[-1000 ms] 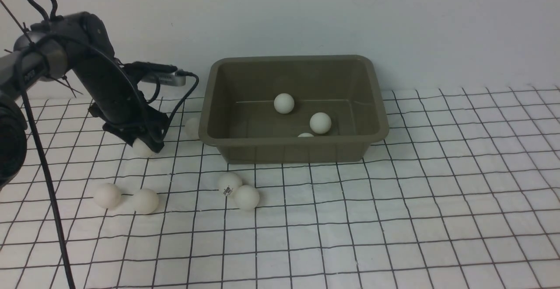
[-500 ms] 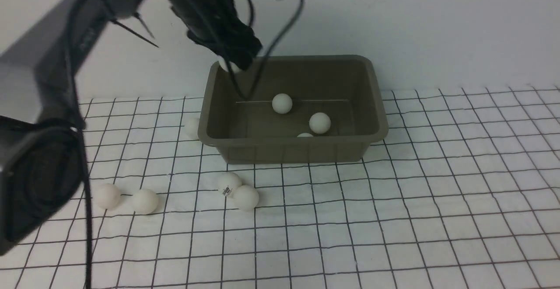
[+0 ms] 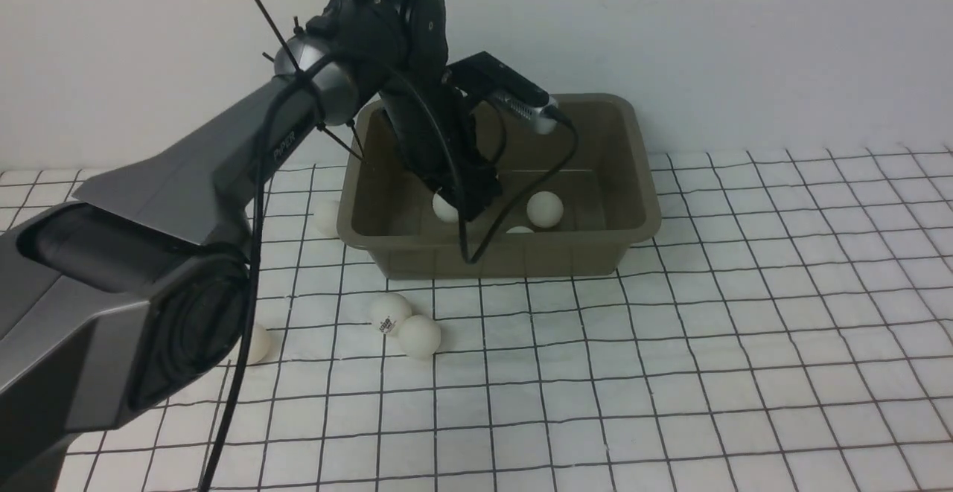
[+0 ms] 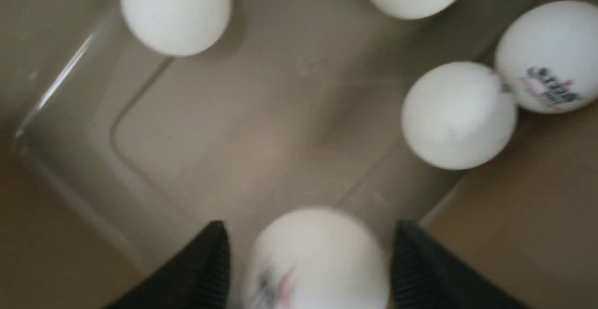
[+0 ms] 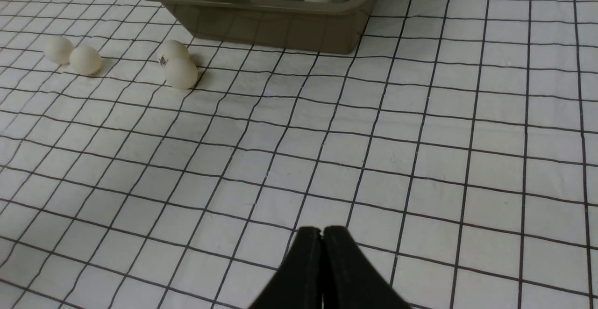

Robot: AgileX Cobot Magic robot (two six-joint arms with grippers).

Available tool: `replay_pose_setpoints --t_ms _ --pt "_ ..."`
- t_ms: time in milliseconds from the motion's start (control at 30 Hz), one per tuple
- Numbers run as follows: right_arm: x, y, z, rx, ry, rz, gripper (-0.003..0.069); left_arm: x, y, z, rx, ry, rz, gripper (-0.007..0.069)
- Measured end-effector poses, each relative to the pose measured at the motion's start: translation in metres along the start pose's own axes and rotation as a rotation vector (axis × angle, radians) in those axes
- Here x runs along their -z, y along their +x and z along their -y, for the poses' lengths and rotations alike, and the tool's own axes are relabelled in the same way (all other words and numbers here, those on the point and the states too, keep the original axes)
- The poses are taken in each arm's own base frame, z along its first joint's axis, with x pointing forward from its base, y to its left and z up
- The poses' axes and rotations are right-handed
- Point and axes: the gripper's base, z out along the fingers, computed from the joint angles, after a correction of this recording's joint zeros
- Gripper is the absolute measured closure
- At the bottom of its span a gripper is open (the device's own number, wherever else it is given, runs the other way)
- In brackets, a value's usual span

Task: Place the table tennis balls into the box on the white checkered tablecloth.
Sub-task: 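Drop the ball into the bin, then reach for and grasp a ping pong ball on the table beside the basket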

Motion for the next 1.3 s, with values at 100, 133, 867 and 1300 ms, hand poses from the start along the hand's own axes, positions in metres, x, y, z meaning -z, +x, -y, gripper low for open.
replay_pose_setpoints --t_ms 100,133,867,1300 --pt "0.0 0.0 0.0 -0.003 -0.004 -0.001 0.0676 0.001 0.0 -0.001 -0.005 -0.009 -0.004 0.0101" --pt "0.0 0.0 0.0 -0.003 -0.005 -0.001 0.0676 0.004 0.001 -0.001 -0.008 -0.017 -0.008 0.008" --pt "0.001 -0.003 0.012 0.089 0.13 0.029 0.0676 0.232 0.091 -0.072 0.297 -0.241 0.23 0.0625" --pt "0.001 -0.004 0.012 0.065 0.129 0.038 0.0676 0.111 0.216 -0.074 0.534 -0.002 -0.267 0.0488"
